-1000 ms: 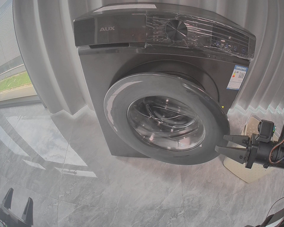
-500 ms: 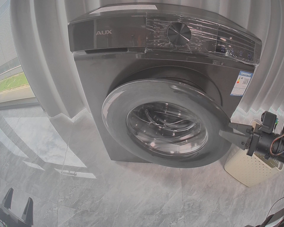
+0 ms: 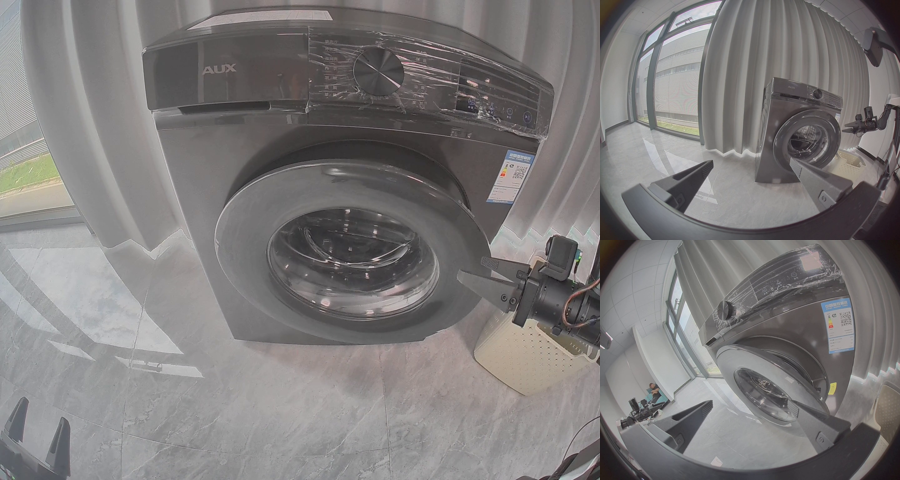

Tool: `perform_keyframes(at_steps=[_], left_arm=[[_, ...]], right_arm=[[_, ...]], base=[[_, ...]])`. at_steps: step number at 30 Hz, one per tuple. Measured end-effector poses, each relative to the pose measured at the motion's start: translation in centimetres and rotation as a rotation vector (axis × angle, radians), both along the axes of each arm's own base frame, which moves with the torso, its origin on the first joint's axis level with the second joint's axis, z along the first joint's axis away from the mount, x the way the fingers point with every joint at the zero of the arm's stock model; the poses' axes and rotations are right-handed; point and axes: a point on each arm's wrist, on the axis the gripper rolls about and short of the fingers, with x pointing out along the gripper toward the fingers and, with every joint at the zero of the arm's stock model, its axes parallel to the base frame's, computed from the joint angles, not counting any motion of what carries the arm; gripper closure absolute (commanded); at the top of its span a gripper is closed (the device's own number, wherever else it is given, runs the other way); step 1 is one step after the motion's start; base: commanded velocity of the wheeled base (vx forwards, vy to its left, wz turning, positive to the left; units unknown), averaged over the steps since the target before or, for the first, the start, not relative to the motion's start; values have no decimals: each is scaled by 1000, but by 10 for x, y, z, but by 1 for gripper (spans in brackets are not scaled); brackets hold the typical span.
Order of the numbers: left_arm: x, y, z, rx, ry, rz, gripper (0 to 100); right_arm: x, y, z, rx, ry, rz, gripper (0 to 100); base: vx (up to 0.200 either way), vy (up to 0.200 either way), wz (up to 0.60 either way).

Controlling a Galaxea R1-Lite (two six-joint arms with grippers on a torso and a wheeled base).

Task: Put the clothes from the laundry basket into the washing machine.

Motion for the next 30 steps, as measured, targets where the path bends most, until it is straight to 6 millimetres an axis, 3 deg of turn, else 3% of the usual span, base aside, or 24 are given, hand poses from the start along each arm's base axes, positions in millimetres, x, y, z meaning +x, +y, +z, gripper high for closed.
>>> perform_keyframes(at_steps=[6, 16, 30], left_arm=[[0, 0, 0, -2, 0, 1, 0], [0, 0, 0, 0, 0, 1, 0], [0, 0, 0, 0, 0, 1, 0]], right_arm=[[6, 1, -2, -1, -3, -16, 0], [18, 3, -5, 5, -30, -61, 0], [18, 3, -8, 0, -20, -62, 0]], base=[[200, 0, 0], [0, 0, 0], [0, 0, 0]])
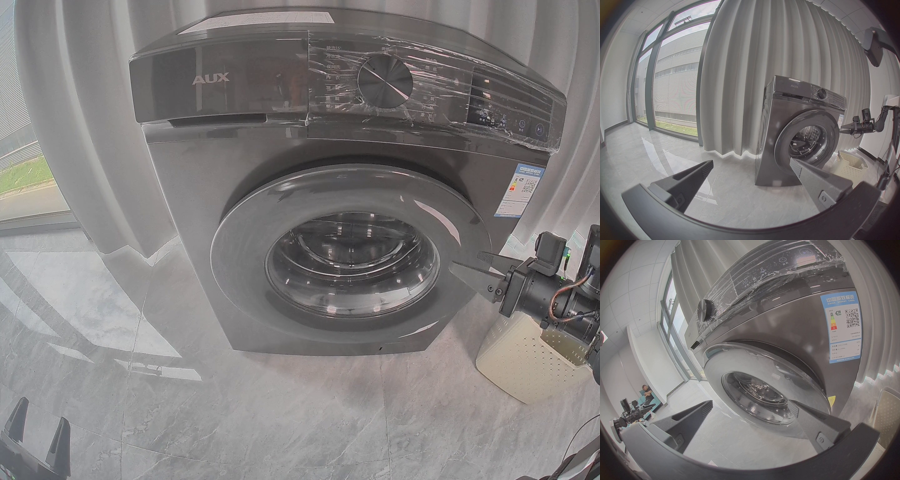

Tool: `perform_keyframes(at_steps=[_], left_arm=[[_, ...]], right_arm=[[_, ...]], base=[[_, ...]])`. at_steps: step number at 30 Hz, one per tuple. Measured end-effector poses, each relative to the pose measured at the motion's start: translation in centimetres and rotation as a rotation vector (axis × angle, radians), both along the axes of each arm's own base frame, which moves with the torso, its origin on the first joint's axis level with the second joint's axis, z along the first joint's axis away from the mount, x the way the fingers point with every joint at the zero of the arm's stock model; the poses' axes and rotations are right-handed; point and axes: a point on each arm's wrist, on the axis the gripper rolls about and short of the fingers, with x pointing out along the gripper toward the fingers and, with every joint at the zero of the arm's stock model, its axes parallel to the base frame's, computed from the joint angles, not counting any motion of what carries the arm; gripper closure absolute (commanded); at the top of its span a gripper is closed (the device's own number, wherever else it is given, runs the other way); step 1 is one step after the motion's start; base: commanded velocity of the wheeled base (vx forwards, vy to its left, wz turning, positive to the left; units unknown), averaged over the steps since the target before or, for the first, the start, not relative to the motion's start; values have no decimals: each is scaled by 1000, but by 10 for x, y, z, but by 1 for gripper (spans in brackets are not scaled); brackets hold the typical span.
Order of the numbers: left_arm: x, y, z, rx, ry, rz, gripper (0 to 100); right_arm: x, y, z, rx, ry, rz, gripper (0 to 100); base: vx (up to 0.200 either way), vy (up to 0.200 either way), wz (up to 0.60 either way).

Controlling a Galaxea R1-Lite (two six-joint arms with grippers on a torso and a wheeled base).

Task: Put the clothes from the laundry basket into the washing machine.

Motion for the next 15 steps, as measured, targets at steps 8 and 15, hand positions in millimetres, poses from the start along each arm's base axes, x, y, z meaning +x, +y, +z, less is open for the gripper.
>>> perform_keyframes(at_steps=[8, 15], left_arm=[[0, 0, 0, -4, 0, -1, 0], [0, 0, 0, -5, 0, -1, 0]], right_arm=[[2, 1, 1, 2, -4, 1, 0], [3, 1, 2, 3, -4, 2, 0]], base=[[200, 0, 0], [29, 0, 0]])
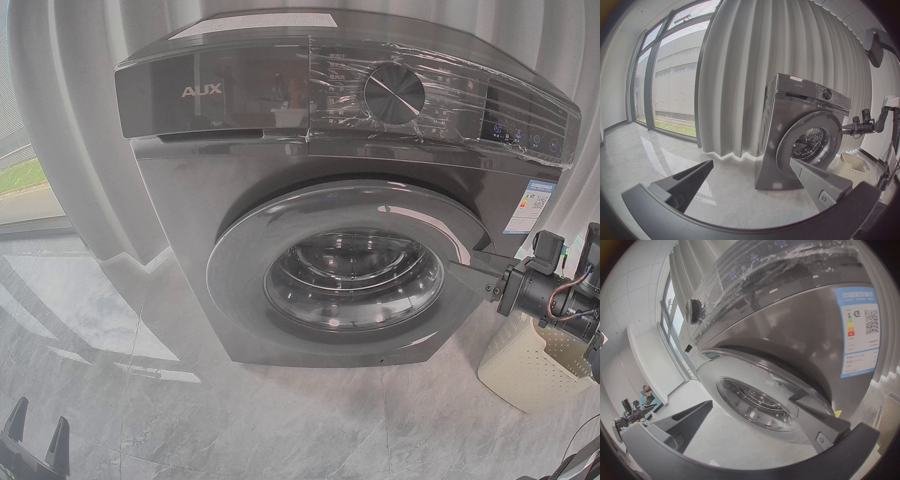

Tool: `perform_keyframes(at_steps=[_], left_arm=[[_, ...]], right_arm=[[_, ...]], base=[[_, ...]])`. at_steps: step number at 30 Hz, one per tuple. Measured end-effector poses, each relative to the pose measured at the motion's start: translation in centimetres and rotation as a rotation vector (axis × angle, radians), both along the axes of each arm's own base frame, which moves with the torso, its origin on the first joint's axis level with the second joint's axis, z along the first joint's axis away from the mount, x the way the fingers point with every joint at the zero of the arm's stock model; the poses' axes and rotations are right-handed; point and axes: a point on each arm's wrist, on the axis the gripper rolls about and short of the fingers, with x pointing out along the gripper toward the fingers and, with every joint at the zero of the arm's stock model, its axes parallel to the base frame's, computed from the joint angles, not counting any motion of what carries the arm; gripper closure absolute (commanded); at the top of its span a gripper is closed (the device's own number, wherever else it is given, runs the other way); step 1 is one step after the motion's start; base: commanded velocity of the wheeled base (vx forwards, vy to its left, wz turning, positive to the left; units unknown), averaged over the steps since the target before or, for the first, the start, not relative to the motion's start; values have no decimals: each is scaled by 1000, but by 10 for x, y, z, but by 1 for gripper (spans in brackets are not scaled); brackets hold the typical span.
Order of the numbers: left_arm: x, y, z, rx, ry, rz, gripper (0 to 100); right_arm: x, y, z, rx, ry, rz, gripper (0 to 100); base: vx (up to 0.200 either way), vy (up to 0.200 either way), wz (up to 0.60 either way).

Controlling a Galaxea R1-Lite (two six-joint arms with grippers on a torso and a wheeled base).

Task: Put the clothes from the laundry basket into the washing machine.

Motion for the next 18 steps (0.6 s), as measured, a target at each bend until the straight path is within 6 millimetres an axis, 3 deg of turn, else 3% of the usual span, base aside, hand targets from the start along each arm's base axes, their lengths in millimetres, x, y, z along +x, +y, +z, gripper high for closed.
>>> perform_keyframes(at_steps=[18], left_arm=[[0, 0, 0, -6, 0, -1, 0]], right_arm=[[0, 0, 2, 0, -7, 2, 0]], base=[[0, 0, 0]])
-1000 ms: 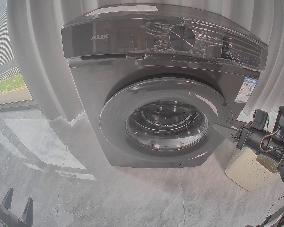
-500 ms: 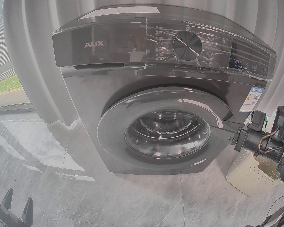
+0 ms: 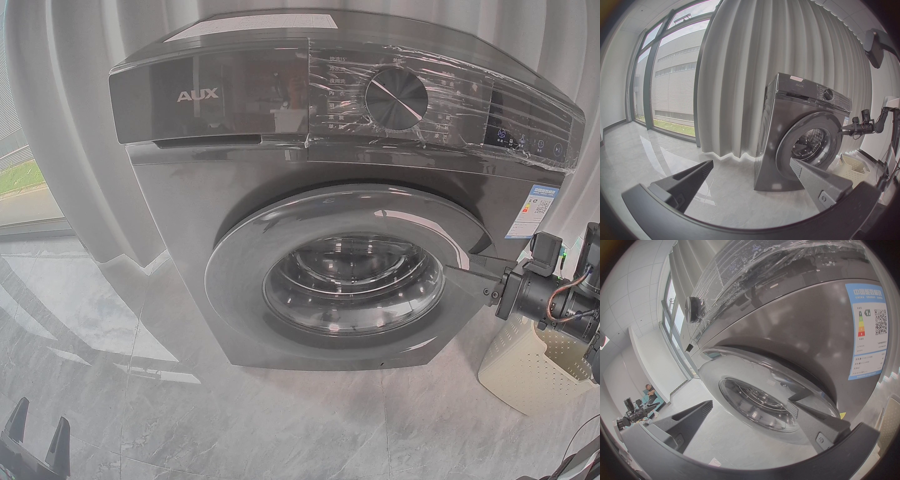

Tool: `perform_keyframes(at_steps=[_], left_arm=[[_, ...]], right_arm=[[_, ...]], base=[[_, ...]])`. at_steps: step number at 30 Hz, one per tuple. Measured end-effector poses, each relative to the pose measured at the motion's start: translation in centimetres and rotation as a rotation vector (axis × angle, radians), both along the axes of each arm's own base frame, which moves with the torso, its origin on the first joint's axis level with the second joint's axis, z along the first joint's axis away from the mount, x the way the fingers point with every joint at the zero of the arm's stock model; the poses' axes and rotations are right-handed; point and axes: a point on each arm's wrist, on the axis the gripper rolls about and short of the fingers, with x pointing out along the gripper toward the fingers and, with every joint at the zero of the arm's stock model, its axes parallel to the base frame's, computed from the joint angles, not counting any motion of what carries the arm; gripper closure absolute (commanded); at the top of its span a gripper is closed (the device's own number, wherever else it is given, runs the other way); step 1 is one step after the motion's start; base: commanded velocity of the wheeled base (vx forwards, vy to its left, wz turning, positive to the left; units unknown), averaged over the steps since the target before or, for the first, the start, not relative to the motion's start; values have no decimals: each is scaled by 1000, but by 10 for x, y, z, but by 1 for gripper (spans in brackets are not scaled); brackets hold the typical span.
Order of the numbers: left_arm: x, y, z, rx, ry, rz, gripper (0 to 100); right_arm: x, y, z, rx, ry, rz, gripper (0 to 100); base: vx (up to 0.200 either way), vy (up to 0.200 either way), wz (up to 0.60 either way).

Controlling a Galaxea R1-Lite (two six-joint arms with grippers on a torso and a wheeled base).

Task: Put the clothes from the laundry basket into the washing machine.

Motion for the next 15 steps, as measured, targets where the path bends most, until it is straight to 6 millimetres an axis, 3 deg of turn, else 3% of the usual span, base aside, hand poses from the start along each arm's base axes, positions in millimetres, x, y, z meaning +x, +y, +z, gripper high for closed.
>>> perform_keyframes(at_steps=[3, 15], left_arm=[[0, 0, 0, -12, 0, -2, 0], [0, 0, 0, -9, 0, -1, 0]], right_arm=[[0, 0, 1, 0, -7, -1, 0], [-3, 1, -4, -11, 17, 1, 0]], base=[[200, 0, 0], [0, 0, 0]])
